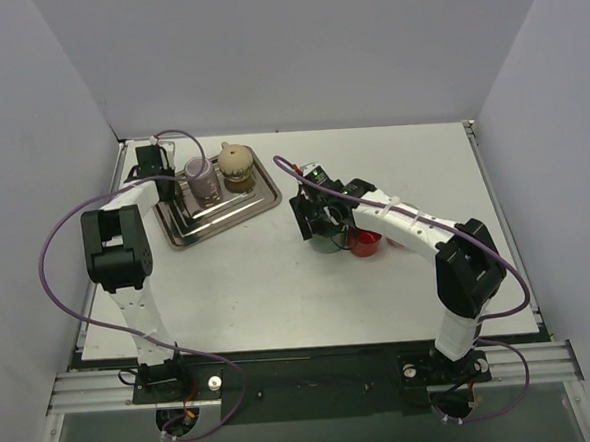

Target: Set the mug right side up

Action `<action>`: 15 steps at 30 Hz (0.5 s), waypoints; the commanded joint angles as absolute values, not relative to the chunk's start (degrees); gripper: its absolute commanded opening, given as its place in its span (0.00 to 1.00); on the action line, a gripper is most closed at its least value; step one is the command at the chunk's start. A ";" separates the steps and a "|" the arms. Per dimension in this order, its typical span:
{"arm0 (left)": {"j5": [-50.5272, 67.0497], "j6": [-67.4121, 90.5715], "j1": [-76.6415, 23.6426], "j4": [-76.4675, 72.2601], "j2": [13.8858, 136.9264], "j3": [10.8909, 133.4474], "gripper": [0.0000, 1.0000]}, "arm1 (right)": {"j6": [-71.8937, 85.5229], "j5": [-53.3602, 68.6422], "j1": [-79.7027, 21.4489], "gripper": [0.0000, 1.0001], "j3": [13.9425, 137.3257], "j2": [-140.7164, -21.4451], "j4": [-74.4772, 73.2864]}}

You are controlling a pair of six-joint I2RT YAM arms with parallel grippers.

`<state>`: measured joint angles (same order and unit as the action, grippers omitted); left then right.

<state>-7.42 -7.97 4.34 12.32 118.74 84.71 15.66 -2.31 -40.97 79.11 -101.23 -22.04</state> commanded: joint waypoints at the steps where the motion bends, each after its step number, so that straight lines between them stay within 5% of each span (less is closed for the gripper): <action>1: -6.68 -7.82 4.57 10.55 118.66 87.19 0.00 | 15.03 -4.22 -41.04 0.59 77.87 -97.12 -22.76; 15: 19.83 1.56 10.28 17.39 95.11 80.25 0.00 | 15.20 -3.97 -45.35 0.60 74.10 -82.72 -14.10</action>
